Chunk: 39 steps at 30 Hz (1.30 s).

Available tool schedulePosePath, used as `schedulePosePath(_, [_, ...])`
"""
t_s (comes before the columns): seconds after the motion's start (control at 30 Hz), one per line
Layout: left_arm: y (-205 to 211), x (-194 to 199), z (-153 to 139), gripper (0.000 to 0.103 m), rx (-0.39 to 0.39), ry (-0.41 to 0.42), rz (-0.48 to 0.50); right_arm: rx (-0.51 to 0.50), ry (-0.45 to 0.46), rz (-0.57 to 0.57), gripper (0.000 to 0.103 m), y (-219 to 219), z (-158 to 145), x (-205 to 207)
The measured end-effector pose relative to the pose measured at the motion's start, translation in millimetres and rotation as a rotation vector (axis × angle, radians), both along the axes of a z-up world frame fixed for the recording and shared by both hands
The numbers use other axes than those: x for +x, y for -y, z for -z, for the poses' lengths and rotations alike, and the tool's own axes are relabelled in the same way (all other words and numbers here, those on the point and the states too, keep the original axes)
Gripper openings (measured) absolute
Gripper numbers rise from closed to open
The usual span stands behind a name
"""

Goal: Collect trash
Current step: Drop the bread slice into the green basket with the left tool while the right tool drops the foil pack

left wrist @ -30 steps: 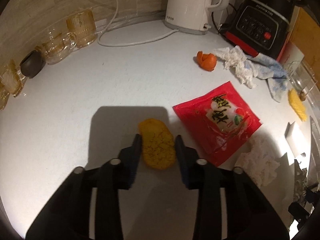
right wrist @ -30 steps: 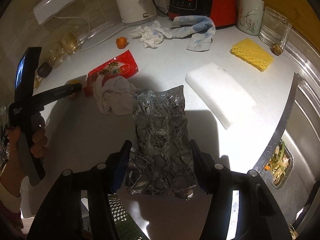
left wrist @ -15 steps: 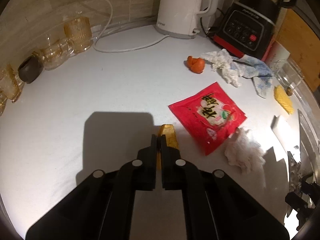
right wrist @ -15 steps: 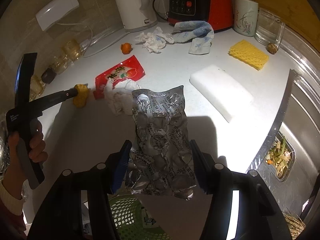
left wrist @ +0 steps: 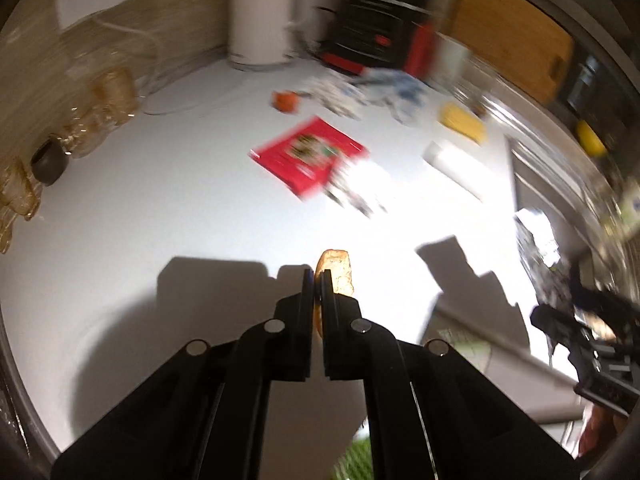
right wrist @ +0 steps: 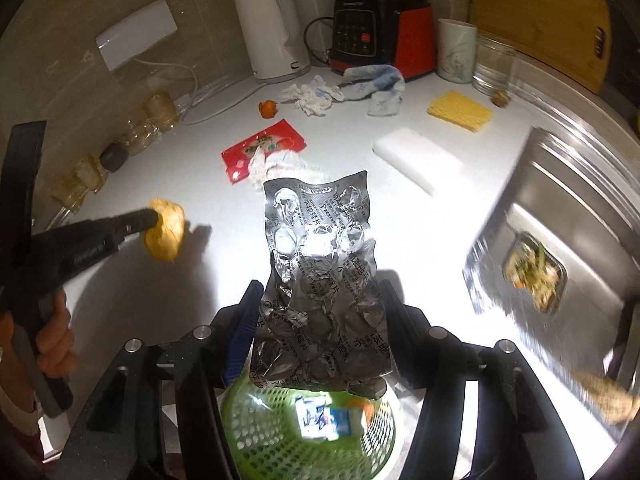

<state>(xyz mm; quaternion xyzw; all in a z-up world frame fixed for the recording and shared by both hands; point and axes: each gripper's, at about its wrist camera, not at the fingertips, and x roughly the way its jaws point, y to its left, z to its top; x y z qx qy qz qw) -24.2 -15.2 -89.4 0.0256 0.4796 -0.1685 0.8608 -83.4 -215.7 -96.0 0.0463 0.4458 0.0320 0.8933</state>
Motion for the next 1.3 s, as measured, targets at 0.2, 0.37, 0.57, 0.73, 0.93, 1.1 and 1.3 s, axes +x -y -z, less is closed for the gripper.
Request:
schedulePosePath(0.2, [28, -57, 8, 0.003, 0.017, -0.046, 0.104, -0.005, -0.027, 0.025, 0.059, -1, 2, -55])
schedulePosePath(0.37, [47, -96, 28, 0.003, 0.034, -0.104, 0.124, -0.001, -0.046, -0.002, 0.059, 4, 8, -89])
schedulePosePath(0.57, [66, -133, 60, 0.003, 0.057, -0.181, 0.114, -0.004, -0.066, -0.051, 0.059, 14, 14, -126])
schedulePosePath(0.73, [76, -145, 96, 0.003, 0.050, -0.291, 0.099, 0.004, -0.086, -0.057, 0.059, 21, 21, -149])
schedulePosePath(0.93, [75, -159, 111, 0.045, 0.058, -0.340, 0.060, 0.003, -0.100, -0.058, 0.059, 27, 27, -162])
schedulePosePath(1.1, [78, -161, 94, 0.059, 0.052, -0.289, 0.049, 0.003, -0.094, -0.057, 0.060, 32, 26, -166])
schedulePosePath(1.3, [75, -156, 64, 0.072, 0.065, -0.208, 0.026, -0.002, -0.065, -0.073, 0.060, 31, 18, -163])
